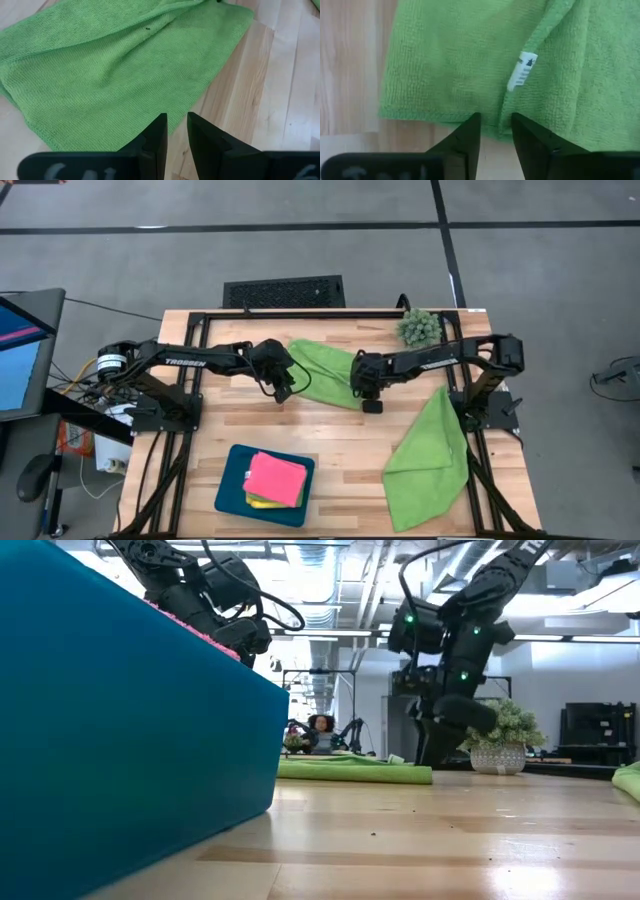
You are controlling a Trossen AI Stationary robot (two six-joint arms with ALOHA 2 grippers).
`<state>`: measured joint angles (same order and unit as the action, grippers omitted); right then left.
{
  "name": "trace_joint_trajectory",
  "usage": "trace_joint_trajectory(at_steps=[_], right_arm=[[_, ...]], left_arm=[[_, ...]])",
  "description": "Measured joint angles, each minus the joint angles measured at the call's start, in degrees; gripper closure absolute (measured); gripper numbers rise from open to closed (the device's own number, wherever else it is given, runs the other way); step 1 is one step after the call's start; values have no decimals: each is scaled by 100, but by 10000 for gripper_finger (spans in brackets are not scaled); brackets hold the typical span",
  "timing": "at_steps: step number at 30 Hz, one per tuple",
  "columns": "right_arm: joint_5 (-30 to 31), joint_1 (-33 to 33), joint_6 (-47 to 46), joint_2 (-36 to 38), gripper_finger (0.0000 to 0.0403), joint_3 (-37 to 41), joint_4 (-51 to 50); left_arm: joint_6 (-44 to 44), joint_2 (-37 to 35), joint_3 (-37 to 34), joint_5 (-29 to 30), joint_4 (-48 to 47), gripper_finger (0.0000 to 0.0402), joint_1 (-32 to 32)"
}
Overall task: Fold microfiber towels
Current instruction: Fold the top green microfiber towel
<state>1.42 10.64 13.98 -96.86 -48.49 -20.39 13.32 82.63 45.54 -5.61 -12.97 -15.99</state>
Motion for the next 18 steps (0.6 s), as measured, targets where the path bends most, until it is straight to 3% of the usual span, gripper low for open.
trace_joint_trajectory(at_steps=[4, 12, 15, 18], right_arm=[[-3, 14, -44, -76, 291, -15, 10], [19, -3, -44, -20, 392, -11, -53], [16, -3, -44, -17, 390, -11, -64], [14, -3, -44, -17, 361, -11, -84]], left_arm=[[0, 0, 0, 7, 2, 336, 0], [0, 0, 0, 37, 0, 336, 0], [2, 0, 0, 42, 0, 336, 1], [128, 0, 0, 44, 0, 336, 0]])
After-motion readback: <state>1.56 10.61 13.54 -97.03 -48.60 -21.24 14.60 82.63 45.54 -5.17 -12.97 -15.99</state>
